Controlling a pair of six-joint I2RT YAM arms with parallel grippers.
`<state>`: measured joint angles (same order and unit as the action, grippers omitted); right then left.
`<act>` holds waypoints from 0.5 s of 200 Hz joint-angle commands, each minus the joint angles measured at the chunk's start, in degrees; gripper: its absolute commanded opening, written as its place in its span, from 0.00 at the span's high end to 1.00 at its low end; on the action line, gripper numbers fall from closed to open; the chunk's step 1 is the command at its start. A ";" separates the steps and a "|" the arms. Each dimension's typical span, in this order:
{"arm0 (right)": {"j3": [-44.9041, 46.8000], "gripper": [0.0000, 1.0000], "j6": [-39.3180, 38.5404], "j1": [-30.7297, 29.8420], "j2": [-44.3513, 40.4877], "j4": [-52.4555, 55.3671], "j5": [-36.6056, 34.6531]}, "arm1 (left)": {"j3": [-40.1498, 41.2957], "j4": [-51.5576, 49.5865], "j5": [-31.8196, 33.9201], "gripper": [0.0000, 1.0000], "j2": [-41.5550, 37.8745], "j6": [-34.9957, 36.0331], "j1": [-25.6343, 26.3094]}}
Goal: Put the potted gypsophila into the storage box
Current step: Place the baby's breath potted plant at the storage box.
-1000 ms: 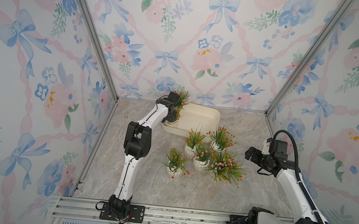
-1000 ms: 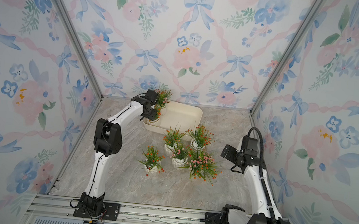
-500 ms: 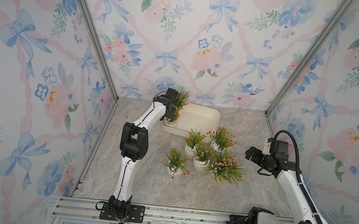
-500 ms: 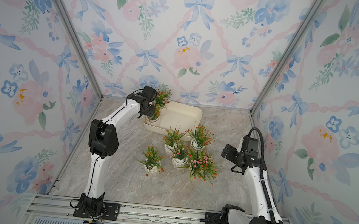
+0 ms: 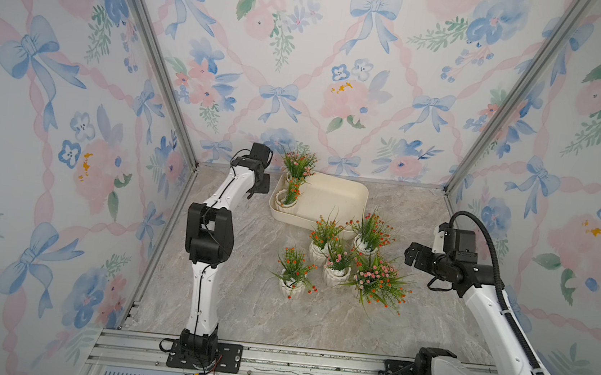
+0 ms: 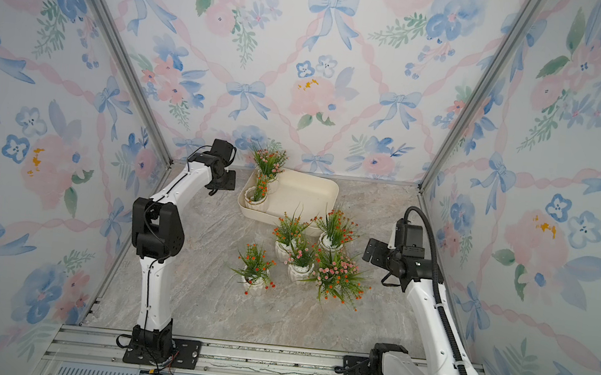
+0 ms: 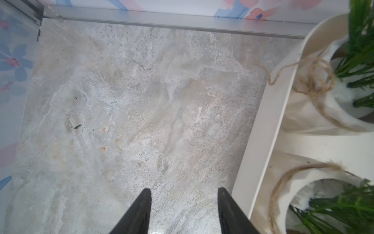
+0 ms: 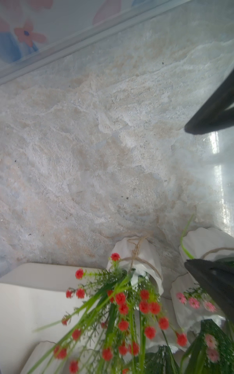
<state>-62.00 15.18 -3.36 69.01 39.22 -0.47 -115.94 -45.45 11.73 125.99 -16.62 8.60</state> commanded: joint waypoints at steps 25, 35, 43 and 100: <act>-11.33 0.02 -1.67 -11.20 0.51 10.26 -8.55 | 5.08 0.89 -4.38 0.31 -8.69 -0.86 -0.07; -14.05 0.02 -1.41 -13.82 0.83 12.22 -9.51 | 7.53 1.88 -4.93 0.28 -11.10 -1.28 -0.28; -16.13 0.02 -0.94 -16.19 1.12 13.26 -10.15 | 9.77 2.89 -5.34 0.26 -13.22 -1.57 -0.42; -24.73 0.02 4.66 -35.62 7.28 15.39 -13.91 | 29.53 10.06 -7.48 0.15 -29.38 -1.97 -1.08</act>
<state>-83.90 16.23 -32.42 71.79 50.61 -11.14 -92.95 -38.89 6.48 101.30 -18.50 8.14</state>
